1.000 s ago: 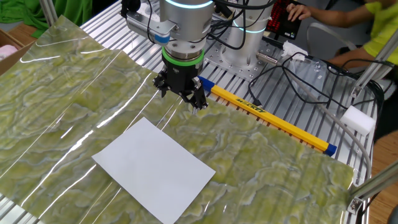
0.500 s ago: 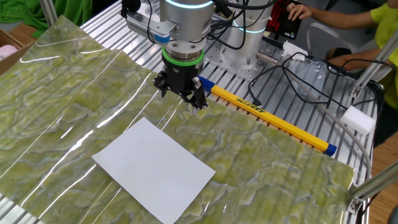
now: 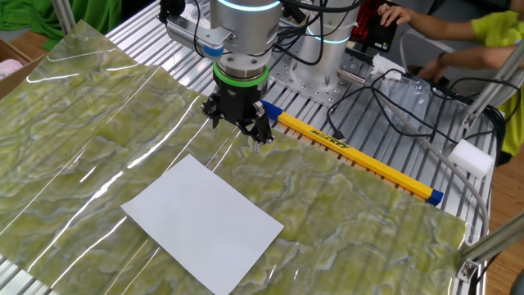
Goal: Flip over and spread out the paper that is laid flat on the table
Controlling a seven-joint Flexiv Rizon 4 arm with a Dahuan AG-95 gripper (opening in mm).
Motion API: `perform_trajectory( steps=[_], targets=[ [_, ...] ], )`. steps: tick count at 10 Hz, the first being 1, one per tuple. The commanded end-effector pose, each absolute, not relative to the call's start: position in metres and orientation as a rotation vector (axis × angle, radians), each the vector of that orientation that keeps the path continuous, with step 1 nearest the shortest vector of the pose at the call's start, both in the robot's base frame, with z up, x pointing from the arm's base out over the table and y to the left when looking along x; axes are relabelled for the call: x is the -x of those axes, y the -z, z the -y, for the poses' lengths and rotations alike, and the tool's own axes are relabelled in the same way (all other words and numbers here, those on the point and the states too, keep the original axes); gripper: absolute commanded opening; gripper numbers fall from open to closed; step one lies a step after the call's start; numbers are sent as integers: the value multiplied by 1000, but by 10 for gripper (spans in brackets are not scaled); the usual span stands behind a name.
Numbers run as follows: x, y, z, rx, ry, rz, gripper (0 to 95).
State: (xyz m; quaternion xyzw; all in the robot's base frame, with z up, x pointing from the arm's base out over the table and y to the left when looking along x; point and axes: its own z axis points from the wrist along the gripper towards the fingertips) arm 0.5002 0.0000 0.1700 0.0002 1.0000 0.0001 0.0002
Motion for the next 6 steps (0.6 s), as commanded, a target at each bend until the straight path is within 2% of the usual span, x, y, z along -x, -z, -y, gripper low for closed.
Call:
perform_trajectory(
  steps=[1, 6],
  targets=[
    [-500, -170, 0, 136, -65, -3105, 0],
    [-501, -168, 0, 136, -71, -3106, 0]
  ],
)
